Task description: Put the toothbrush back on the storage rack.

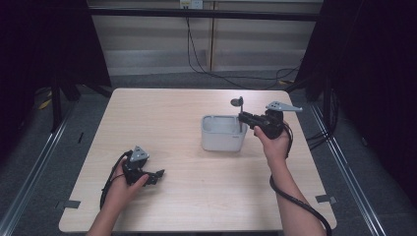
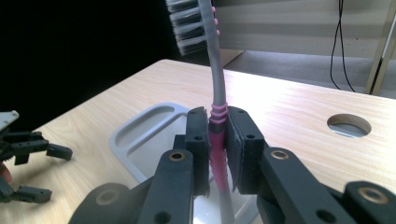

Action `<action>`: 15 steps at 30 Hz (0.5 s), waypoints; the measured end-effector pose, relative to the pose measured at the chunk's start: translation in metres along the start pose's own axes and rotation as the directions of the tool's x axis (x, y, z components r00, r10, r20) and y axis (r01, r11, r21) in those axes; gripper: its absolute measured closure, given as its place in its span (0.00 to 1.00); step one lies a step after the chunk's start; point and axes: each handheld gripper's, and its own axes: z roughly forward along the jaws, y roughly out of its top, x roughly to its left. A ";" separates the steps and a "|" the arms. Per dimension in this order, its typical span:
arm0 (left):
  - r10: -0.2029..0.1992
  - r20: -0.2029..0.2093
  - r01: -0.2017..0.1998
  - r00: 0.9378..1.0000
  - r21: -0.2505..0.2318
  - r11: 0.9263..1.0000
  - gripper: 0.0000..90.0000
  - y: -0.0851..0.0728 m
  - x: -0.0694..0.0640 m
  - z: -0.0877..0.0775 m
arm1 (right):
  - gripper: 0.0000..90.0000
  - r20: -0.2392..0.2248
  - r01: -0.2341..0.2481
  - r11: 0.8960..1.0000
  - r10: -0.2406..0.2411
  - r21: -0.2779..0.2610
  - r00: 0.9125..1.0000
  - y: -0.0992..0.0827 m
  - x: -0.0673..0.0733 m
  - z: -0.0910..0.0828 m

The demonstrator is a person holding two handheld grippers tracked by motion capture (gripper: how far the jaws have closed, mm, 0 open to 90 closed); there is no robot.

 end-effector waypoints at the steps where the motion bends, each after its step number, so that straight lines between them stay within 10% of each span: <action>1: 0.000 0.002 0.000 1.000 0.002 1.000 0.16 0.000 0.000 0.000 | 0.88 0.001 0.002 1.000 -0.002 0.001 1.000 -0.001 0.000 0.000; 15: 0.002 -0.002 -0.002 1.000 0.000 1.000 0.16 0.000 0.000 0.000 | 0.87 0.004 -0.005 1.000 0.005 0.006 1.000 -0.010 -0.002 -0.002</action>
